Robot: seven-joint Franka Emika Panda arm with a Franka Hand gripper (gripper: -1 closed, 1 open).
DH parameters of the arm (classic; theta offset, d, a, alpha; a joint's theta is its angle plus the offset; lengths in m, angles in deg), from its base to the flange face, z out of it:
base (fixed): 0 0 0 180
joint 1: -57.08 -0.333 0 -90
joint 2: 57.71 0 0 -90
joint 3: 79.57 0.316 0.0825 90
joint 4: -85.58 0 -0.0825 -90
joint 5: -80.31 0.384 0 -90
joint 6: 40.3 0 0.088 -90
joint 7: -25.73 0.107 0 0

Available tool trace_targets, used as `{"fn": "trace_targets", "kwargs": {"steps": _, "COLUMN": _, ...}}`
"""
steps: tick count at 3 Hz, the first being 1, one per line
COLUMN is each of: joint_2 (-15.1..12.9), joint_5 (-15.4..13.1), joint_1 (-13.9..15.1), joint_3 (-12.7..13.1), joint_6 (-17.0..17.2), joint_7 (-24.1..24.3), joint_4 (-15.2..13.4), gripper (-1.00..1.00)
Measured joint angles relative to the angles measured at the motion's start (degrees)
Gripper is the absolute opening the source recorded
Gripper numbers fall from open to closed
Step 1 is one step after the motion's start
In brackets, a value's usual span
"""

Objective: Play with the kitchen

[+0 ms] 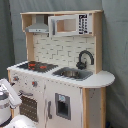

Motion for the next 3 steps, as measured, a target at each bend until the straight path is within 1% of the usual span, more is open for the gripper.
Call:
{"fn": "trace_targets", "kwargs": {"steps": 1, "joint_2": 0.0, "joint_5": 0.0, "joint_1": 1.5, "joint_3": 0.3, "joint_6": -0.8, "joint_7": 6.6, "joint_4": 1.5, "gripper": 1.00}}
{"fn": "trace_targets", "kwargs": {"steps": 3, "joint_2": 0.0, "joint_5": 0.0, "joint_1": 3.5, "joint_3": 1.1, "joint_6": -3.5, "joint_7": 18.5, "joint_4": 1.8, "gripper": 1.00}}
